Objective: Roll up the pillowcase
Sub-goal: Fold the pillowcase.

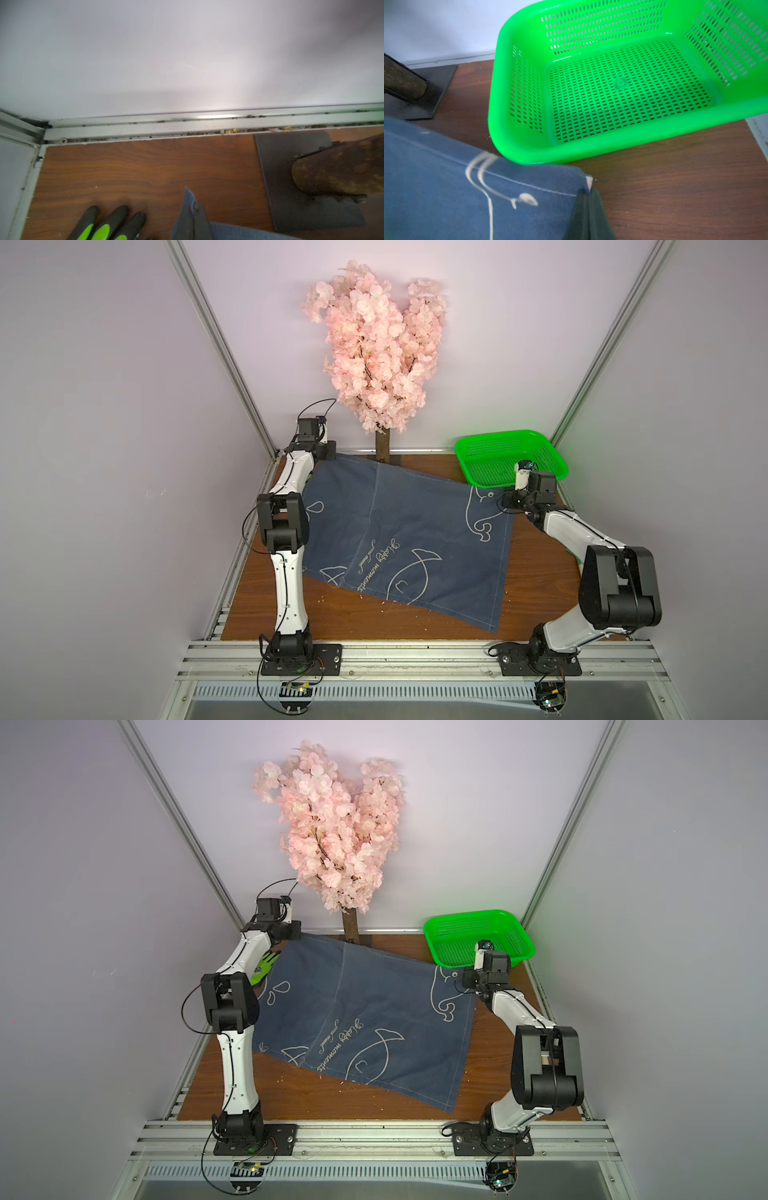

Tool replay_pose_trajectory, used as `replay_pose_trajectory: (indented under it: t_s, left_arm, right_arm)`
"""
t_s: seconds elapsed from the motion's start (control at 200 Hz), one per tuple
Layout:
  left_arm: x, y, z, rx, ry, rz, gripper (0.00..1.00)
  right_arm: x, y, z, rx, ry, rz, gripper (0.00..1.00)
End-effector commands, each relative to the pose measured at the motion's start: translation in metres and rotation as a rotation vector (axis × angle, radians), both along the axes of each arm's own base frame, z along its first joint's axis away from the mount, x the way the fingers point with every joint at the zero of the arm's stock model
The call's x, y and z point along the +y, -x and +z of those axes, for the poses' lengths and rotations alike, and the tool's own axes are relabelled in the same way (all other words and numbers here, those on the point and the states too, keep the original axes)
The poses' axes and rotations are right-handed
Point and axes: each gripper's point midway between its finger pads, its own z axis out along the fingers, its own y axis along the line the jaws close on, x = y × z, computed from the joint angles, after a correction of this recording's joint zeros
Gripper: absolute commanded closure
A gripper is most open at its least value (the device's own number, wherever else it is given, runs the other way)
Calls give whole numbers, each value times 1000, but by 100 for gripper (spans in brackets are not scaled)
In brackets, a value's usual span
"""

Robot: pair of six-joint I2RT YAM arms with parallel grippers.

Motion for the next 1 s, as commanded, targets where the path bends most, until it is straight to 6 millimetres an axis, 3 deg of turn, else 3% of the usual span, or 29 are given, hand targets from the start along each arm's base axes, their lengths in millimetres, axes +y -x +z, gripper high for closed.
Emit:
replay_pose_trajectory:
  t_s: [0.0,0.13,0.21,0.58,0.781,0.996]
  left_arm:
    - [15,-2,35,-101,6,27,100]
    - [10,-1,65,-201,15,1,100]
    - [8,7,72,-228,19,-5,100]
    - [12,42,62,-228,-59,-53,100]
    - [12,32,64,-250,-56,-72,100]
    - [-13,24,69,-313,-48,-123,100]
  right_arm:
    - [-19,2,21,-68,76,-16,96]
    - [-22,-2,36,-126,65,18,96]
    - [-16,-1,42,-146,47,61,96]
    - [13,43,55,-185,67,247,95]
    - [-12,44,61,-188,145,167,96]
    - [-54,30,88,-242,225,75,96]
